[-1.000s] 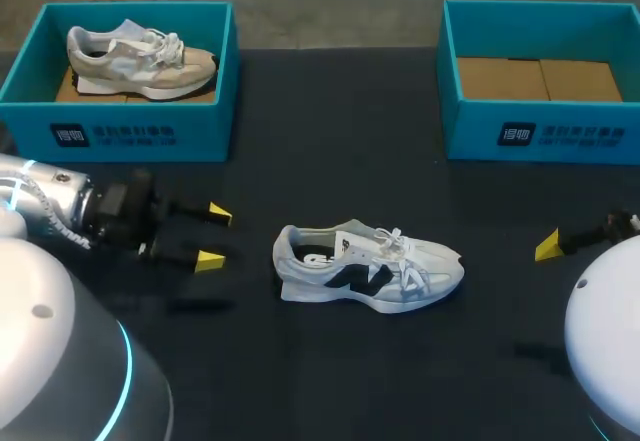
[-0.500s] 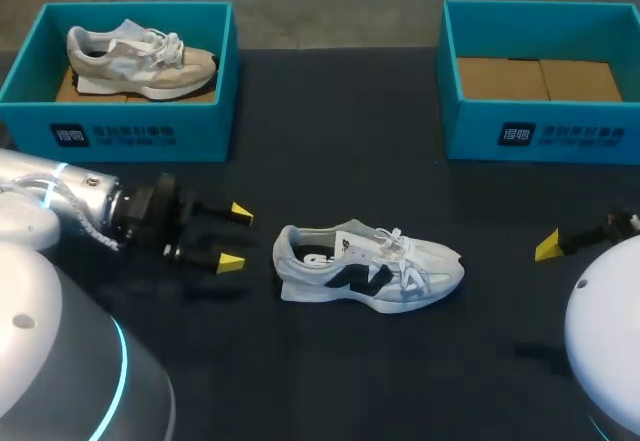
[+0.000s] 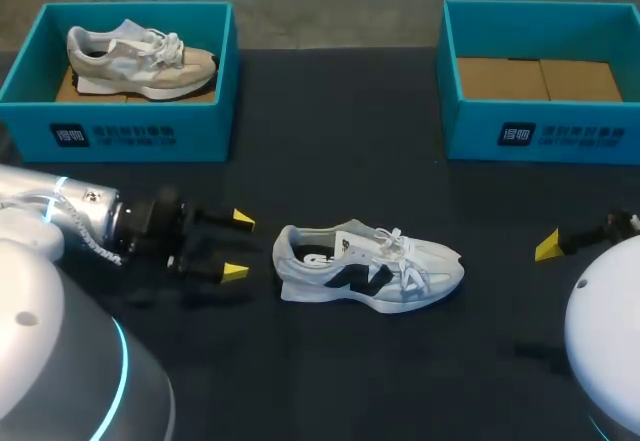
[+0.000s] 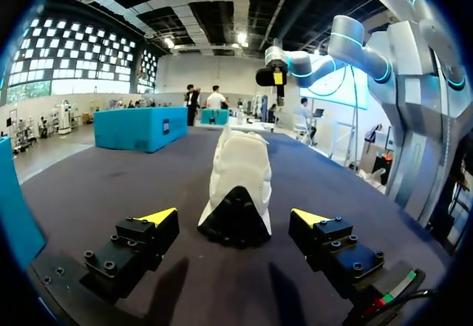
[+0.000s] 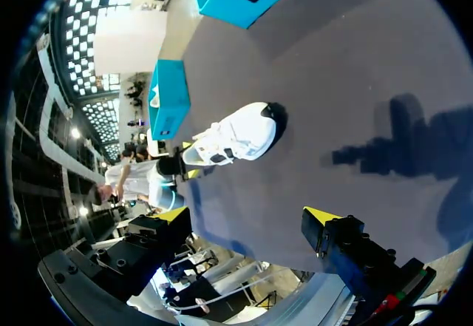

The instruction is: Take the shoe out of the shoebox, open the shoe tongue, remove and reinsert the insole, then place the shoe into the shoebox

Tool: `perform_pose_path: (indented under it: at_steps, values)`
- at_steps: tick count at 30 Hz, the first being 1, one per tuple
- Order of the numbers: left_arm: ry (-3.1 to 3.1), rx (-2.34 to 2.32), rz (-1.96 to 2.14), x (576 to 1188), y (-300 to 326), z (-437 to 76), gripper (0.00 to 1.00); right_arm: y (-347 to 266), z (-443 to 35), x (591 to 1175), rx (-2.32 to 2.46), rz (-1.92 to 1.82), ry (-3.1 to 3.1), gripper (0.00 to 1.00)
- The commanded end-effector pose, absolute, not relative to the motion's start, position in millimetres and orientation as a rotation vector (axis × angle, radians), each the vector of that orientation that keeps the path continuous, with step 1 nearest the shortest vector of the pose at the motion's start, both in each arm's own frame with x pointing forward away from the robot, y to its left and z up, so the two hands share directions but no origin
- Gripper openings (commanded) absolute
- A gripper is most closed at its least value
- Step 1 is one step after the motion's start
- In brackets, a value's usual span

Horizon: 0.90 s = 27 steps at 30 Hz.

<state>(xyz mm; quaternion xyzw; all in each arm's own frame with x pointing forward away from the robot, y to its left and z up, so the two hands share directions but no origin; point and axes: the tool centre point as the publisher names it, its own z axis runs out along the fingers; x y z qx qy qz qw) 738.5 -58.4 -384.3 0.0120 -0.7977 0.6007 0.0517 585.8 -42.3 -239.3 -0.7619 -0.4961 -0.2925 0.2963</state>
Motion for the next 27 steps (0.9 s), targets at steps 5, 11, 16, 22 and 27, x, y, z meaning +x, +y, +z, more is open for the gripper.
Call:
perform_pose_path:
  at_steps: [5,11,16,22,27]
  values:
    - [-2.441,0.047,1.797,741,-34,-386,1.0,-41,-238,584,-2.032,-0.777,-1.319,1.0]
    - [-2.448,0.031,1.808,742,-32,-387,1.0,-41,-238,584,-2.032,-0.777,-1.319,1.0]
    - [-2.45,0.016,1.822,743,-36,-392,1.0,-41,-238,584,-2.032,-0.777,-1.319,1.0]
    - [-2.447,0.013,1.828,741,-50,-395,1.0,-41,-238,584,-2.032,-0.777,-1.319,1.0]
    - [-2.453,0.005,1.846,739,-65,-397,1.0,-41,-238,584,-2.032,-0.777,-1.319,1.0]
